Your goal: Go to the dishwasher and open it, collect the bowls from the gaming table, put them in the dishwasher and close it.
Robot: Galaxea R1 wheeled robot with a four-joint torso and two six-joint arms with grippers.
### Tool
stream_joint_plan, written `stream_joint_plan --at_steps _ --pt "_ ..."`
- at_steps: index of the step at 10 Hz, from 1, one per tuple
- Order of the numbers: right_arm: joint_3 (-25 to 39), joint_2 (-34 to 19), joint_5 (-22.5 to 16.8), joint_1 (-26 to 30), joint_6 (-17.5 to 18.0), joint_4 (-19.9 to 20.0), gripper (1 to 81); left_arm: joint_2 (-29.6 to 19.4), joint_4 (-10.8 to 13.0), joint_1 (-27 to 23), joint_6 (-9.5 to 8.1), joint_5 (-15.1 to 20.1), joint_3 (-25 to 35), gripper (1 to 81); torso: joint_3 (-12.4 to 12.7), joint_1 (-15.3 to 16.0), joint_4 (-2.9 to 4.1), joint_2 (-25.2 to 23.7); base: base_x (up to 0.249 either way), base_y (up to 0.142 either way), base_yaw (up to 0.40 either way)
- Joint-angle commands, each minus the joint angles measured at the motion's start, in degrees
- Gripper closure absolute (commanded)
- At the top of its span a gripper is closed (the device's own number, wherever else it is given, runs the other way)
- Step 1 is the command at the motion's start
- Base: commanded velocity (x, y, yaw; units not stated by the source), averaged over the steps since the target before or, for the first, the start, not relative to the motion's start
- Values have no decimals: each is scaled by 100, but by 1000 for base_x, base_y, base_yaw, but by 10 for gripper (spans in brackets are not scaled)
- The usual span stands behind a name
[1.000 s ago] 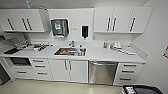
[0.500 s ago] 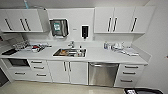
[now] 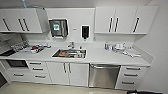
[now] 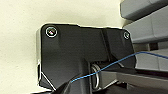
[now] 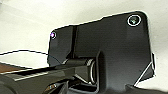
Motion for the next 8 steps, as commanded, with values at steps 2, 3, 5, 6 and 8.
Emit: stream_joint_plan --at_steps 2,3,5,6,8 --pt "100 -103 -305 202 -23 -102 10 -147 -13 -241 19 302 61 10 0 0 0 0 95 63 0" --pt "100 -111 -313 202 -23 -102 10 -147 -13 -241 19 302 61 10 0 0 0 0 94 63 0" --pt "100 -111 -313 210 -23 -102 10 -156 -5 -241 19 302 61 10 0 0 0 0 94 30 0" --pt "100 -111 -313 210 -23 -102 10 -156 -5 -241 27 301 61 10 0 0 0 0 95 0 0" --pt "100 -111 -313 202 -23 -102 10 -156 -5 -241 27 293 69 10 0 -6 0 0 96 0 0"
